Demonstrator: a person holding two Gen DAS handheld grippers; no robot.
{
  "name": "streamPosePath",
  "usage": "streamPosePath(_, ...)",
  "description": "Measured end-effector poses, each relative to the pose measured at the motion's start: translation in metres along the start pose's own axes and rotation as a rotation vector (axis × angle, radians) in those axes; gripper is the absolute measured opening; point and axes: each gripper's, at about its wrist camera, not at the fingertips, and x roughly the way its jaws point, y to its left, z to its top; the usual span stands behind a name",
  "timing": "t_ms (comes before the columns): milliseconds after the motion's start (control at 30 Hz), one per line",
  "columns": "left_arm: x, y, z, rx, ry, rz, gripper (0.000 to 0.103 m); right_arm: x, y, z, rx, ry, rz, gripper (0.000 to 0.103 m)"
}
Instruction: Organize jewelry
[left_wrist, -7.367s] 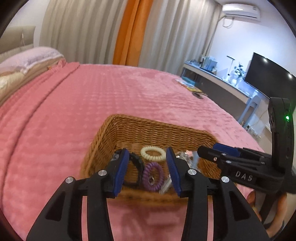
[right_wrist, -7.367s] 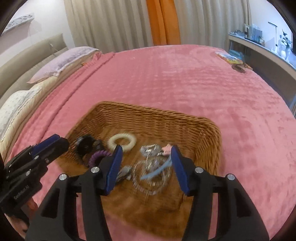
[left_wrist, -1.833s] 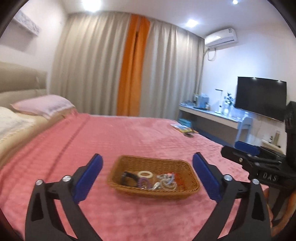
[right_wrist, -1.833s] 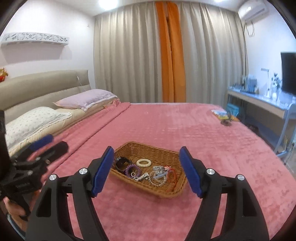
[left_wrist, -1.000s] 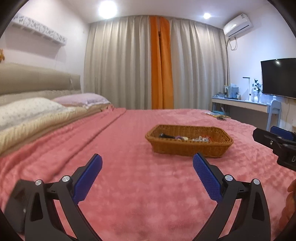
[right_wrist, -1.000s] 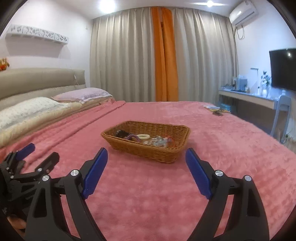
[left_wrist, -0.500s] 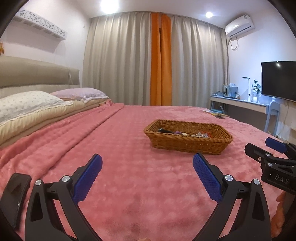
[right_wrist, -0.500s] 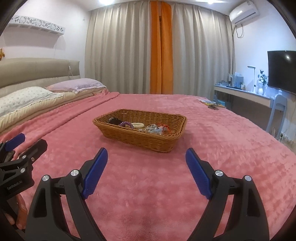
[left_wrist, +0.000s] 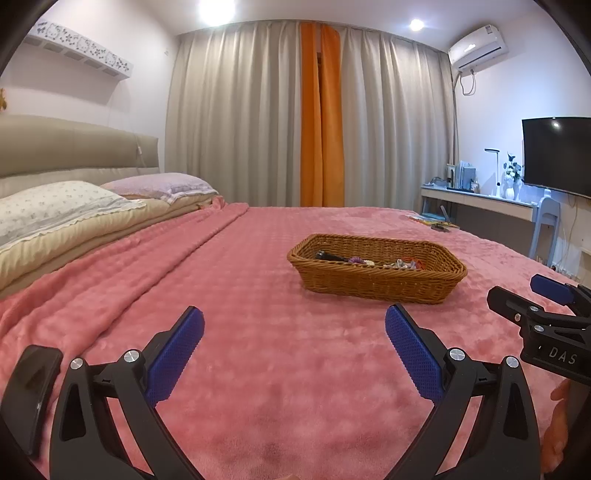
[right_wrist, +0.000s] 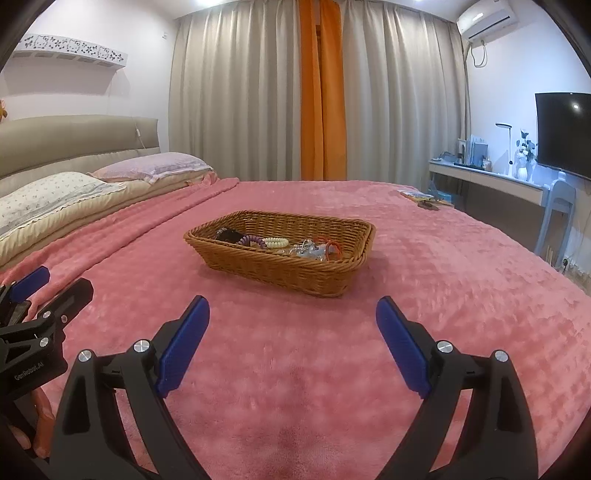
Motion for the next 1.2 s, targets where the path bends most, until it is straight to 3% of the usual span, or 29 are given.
streamPosePath(1200,0.0013,0.0006,-0.0058,-0.005,0.016,0.002,0.095,0.0001,0.0000,-0.0015,-0.007,0.005,0.000,0.087)
